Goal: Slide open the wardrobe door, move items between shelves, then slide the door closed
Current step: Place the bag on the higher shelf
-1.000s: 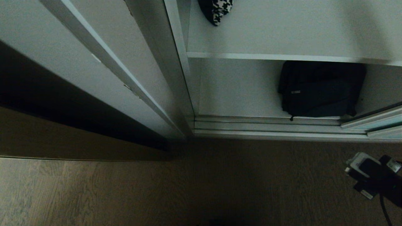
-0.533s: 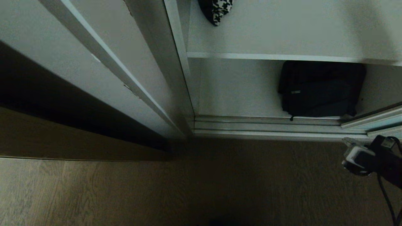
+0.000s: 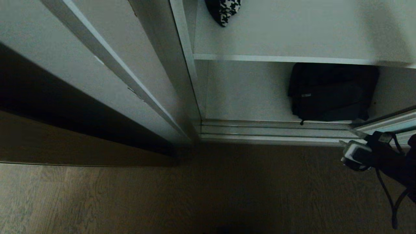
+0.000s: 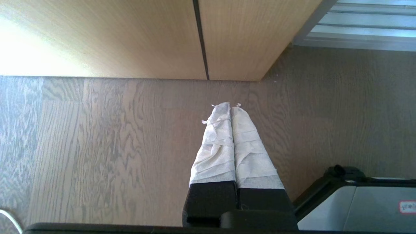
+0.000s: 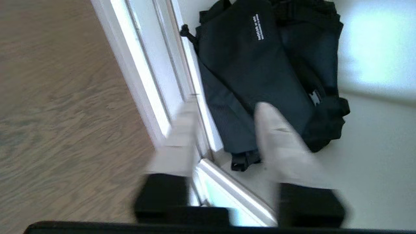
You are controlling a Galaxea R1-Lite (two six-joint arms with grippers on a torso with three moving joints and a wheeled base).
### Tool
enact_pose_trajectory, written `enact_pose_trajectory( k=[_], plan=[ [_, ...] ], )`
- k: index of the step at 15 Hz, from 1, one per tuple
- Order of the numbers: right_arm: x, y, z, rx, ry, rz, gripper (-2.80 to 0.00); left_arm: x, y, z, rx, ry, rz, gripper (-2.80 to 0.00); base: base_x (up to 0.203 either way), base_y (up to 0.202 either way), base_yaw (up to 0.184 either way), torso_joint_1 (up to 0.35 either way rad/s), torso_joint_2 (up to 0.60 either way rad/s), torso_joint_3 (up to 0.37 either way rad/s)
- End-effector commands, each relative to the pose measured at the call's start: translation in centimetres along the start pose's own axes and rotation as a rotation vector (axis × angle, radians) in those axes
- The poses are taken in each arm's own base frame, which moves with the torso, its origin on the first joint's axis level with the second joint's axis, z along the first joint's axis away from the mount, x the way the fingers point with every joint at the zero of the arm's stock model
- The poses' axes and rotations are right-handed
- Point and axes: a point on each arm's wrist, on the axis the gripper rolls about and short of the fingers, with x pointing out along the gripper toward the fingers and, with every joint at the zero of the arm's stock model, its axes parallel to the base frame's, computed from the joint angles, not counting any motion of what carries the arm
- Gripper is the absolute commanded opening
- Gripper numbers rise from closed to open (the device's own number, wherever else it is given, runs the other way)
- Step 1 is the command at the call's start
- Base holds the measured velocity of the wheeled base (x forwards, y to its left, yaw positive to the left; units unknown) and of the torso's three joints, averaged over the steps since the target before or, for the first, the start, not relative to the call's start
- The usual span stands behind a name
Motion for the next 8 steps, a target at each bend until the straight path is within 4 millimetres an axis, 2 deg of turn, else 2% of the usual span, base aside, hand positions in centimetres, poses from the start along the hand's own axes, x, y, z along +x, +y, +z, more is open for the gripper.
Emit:
enact_pose_trajectory(
  k=[1,3,6,8],
  plan=[
    [1.3,1.5,-0.8,-0.026,-0.008,0.008,0.0,0.0,0.0,0.0,0.0,0.001,0.0,-2.8,0.0,0.0,0.0,0.0,0.0,0.0],
    [2.6,1.0,-1.0,-0.046,-0.024,-0.026,0.0,0.0,0.0,0.0,0.0,0.001,0.002,-2.8,0.0,0.0,0.0,0.0,0.0,0.0],
    [4.5,1.2,-2.0,-0.076,-0.066,-0.048,0.0,0.0,0.0,0.0,0.0,0.001,0.0,-2.8,0.0,0.0,0.0,0.0,0.0,0.0],
    [5.9,0.7,-2.9,-0.124,-0.092,-0.086,0.0,0.0,0.0,0.0,0.0,0.001,0.0,-2.8,0.0,0.0,0.0,0.0,0.0,0.0]
  ],
)
